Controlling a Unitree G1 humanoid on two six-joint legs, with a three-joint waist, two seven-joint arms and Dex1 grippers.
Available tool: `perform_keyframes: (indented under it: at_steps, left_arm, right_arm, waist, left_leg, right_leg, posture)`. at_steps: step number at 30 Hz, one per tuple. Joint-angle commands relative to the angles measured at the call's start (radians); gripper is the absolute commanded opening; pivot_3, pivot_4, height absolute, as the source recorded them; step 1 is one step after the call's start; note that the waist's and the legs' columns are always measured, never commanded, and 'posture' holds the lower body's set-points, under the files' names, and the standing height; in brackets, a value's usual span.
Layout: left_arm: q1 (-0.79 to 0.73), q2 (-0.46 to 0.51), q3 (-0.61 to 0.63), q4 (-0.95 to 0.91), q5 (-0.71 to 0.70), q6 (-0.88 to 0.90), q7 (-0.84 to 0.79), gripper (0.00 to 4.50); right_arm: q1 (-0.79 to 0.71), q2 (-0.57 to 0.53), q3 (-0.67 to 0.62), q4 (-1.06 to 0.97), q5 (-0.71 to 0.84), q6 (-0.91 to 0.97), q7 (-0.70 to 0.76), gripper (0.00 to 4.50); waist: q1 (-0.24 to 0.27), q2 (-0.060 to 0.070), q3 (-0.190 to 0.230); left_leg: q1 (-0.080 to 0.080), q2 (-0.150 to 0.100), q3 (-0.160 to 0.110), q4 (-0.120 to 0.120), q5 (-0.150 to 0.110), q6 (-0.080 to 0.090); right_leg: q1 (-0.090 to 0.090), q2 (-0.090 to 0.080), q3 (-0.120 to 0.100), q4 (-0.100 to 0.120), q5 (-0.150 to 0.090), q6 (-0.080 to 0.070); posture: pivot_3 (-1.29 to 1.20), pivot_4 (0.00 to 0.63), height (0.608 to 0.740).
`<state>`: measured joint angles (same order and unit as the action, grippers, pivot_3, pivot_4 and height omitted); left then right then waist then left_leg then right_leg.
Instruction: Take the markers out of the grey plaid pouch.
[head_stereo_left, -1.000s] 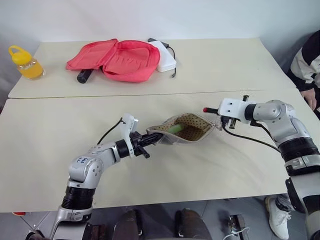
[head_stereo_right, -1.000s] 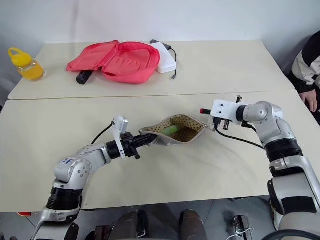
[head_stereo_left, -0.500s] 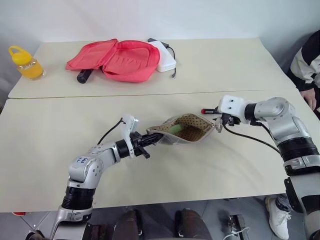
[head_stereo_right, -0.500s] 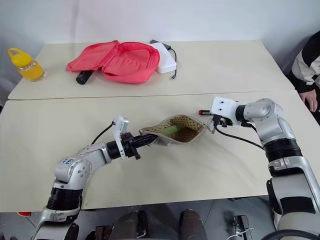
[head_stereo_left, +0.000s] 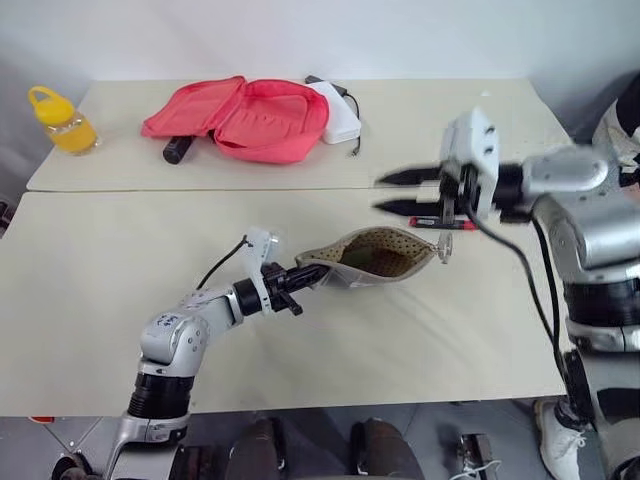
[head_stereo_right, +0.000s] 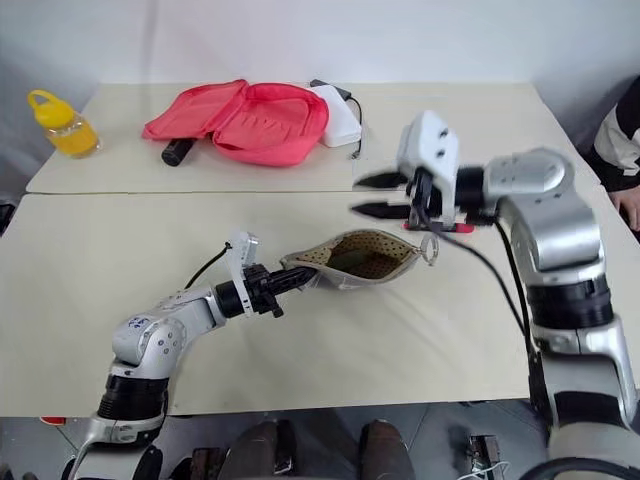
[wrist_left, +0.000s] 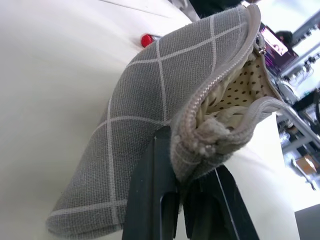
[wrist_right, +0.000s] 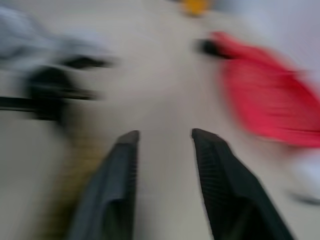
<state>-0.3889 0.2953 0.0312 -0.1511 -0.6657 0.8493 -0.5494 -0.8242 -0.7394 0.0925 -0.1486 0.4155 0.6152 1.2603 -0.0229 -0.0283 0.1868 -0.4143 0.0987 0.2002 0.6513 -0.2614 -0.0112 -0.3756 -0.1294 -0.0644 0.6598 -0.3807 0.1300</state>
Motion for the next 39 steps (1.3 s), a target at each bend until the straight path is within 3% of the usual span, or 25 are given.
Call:
perform_keyframes:
  at_steps: [1,8,18,23,26,27,31,35,39]
  left_arm:
    - [-0.004,-0.004,0.017,-0.012,-0.019,0.015,0.008,0.0]
    - [-0.008,-0.004,0.041,-0.014,-0.051,0.073,0.016,0.0]
    - [-0.074,0.024,0.033,-0.032,-0.12,0.179,-0.023,0.0]
    - [-0.116,0.032,0.05,0.005,-0.13,0.2,-0.037,0.0]
    - [-0.132,0.025,0.082,0.019,-0.195,0.278,-0.042,0.0]
    - [-0.118,0.071,0.034,-0.021,-0.188,0.281,-0.098,0.0]
    - [-0.119,0.112,0.01,-0.063,-0.24,0.327,-0.156,0.0]
    - [-0.119,0.154,-0.016,-0.04,-0.177,0.278,-0.173,0.0]
    - [-0.103,0.168,-0.027,0.021,-0.085,0.167,-0.16,0.0]
  right_arm:
    - [0.002,-0.023,0.022,-0.093,0.002,0.029,-0.018,0.17]
    - [0.029,0.061,0.234,0.048,-0.335,-0.29,-0.177,0.05]
    - [0.059,0.013,0.234,0.096,-0.39,-0.368,-0.124,0.05]
    - [0.06,0.058,0.244,0.071,-0.388,-0.35,-0.139,0.05]
    - [0.058,0.072,0.251,0.048,-0.391,-0.326,-0.134,0.64]
    - [0.06,0.05,0.251,0.026,-0.386,-0.298,-0.106,0.91]
    - [0.065,-0.054,0.211,-0.057,-0.332,-0.194,0.007,2.25]
    - [0.06,-0.131,0.202,-0.121,-0.285,-0.123,0.077,2.25]
    - [0.094,-0.106,0.289,-0.181,-0.311,-0.098,0.061,2.25]
  waist:
    - [-0.003,0.0,0.0]
    - [-0.008,0.0,0.0]
    - [-0.005,0.0,0.0]
    - [-0.011,0.0,0.0]
    - [-0.011,0.0,0.0]
    - [-0.009,0.0,0.0]
    - [0.0,0.0,0.0]
    - [-0.001,0.0,0.0]
    - [-0.01,0.0,0.0]
  left_leg:
    - [0.0,0.0,0.0,0.001,0.0,0.0]
    - [0.002,0.001,0.002,0.002,0.001,0.0]
    - [0.0,0.0,0.001,0.001,0.0,0.0]
    - [0.0,0.001,0.001,0.001,0.0,0.0]
    - [0.001,0.001,0.001,0.001,0.001,-0.001]
    - [0.001,0.001,0.001,0.0,0.001,-0.001]
    - [0.0,0.0,0.001,0.0,0.001,-0.001]
    - [-0.004,0.0,-0.002,0.003,0.0,0.0]
    - [-0.003,0.001,-0.001,0.004,0.0,0.0]
  right_leg:
    - [0.0,0.0,0.0,0.0,0.0,0.0]
    - [0.0,0.001,0.001,0.001,0.0,0.0]
    - [-0.001,0.001,0.0,0.001,0.0,0.0]
    - [-0.001,0.002,0.0,0.001,0.0,0.0]
    - [-0.001,0.002,0.0,0.001,0.0,0.0]
    - [-0.001,0.002,0.0,0.001,0.0,0.0]
    - [-0.002,0.002,0.0,0.001,0.0,0.0]
    - [-0.002,0.002,-0.001,0.0,0.0,0.0]
    - [-0.002,0.003,-0.001,0.001,0.0,0.0]
  posture:
    - [0.0,0.15,0.74]
    - [0.0,0.15,0.74]
    - [0.0,0.15,0.74]
    - [0.0,0.15,0.74]
    - [0.0,0.15,0.74]
    - [0.0,0.15,0.74]
    - [0.0,0.15,0.74]
    - [0.0,0.15,0.74]
    - [0.0,0.15,0.74]
